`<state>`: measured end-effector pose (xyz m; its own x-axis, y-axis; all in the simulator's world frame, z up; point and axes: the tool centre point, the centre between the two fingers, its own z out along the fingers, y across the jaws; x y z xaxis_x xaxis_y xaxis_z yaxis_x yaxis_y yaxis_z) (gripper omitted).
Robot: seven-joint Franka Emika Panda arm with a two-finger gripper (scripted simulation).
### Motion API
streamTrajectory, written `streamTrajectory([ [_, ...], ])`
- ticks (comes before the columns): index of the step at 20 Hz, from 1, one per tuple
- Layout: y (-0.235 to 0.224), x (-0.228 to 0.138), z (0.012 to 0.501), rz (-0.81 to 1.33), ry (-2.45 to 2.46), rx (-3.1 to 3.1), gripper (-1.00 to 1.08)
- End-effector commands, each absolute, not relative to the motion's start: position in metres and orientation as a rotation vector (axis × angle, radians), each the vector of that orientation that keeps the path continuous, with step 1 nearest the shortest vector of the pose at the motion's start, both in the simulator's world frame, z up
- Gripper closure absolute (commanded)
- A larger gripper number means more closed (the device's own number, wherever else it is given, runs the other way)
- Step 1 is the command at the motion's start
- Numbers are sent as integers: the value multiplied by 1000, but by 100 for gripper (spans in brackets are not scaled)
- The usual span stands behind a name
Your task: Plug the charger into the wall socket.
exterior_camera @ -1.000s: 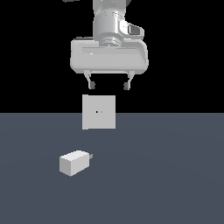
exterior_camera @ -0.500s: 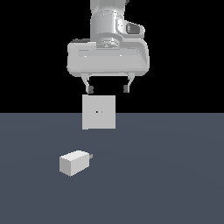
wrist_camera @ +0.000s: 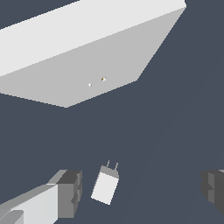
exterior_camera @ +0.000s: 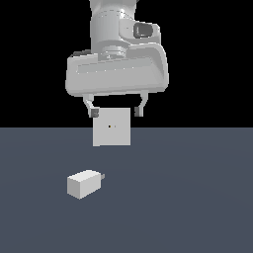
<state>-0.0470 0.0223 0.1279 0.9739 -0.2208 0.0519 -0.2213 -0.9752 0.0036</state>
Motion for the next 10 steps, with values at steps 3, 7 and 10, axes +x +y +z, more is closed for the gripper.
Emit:
streamTrajectory([
  [3,31,-63,113,101,-484,3089,-92],
  [7,39,-75,99,118,-595,3065,-92],
  [10,45,-83,90,130,-674,3044,-92],
])
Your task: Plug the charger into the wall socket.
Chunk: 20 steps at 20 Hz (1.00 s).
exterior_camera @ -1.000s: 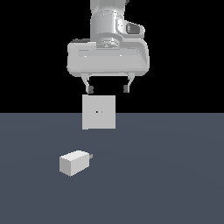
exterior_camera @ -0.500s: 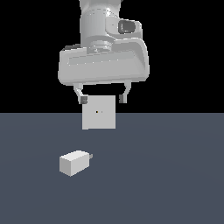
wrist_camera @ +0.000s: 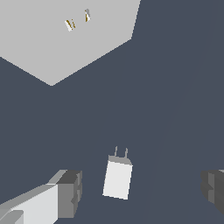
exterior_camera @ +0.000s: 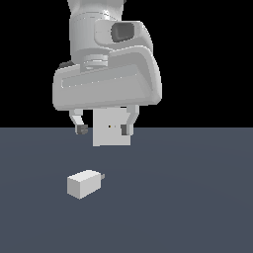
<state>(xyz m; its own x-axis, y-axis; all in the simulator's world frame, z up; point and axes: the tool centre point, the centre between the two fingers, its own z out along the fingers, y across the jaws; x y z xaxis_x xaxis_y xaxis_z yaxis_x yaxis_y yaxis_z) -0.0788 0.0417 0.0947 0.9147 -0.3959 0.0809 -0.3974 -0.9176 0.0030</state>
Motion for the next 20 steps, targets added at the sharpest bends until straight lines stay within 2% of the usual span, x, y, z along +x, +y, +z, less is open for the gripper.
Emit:
streamTrajectory([
  [1,47,-85,87,133,-698,3038,-92],
  [20,66,-102,61,162,-901,2972,-92],
])
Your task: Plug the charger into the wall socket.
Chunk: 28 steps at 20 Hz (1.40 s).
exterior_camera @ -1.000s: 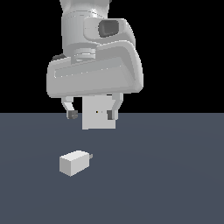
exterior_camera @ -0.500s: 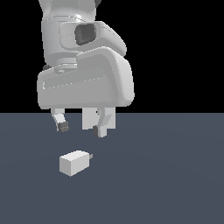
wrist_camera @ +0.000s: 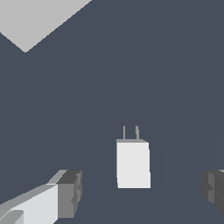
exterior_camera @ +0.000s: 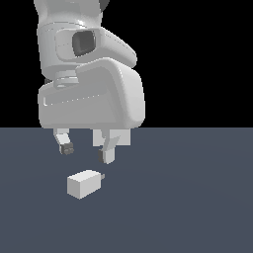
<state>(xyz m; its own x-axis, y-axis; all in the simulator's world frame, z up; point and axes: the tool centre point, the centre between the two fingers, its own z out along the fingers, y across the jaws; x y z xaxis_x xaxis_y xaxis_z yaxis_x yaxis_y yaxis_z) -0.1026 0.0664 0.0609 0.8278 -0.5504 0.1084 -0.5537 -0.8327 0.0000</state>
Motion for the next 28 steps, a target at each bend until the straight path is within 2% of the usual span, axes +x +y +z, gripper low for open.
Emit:
streamTrajectory([
  [1,66,-102,61,162,-900,2973,-92],
  [10,66,-102,58,161,-893,2975,-92],
  [26,65,-102,12,160,-892,2976,-92],
  [27,65,-102,12,160,-892,2976,108],
  [28,65,-102,12,160,-892,2976,108],
])
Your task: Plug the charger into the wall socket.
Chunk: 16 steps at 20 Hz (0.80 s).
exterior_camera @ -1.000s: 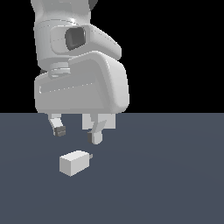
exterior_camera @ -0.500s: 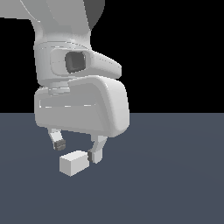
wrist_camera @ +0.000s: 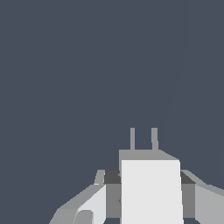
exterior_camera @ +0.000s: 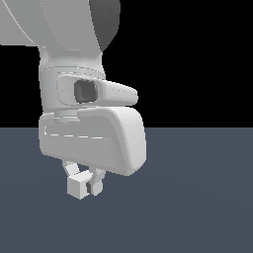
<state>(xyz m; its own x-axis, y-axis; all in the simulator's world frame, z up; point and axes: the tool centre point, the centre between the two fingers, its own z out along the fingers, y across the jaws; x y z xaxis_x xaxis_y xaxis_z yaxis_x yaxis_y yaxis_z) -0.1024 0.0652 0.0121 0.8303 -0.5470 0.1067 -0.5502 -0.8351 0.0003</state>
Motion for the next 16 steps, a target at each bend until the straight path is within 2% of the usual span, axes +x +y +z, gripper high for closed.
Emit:
streamTrajectory([
  [1,65,-102,12,160,-892,2976,108],
  [16,63,-100,16,162,-845,2991,108],
])
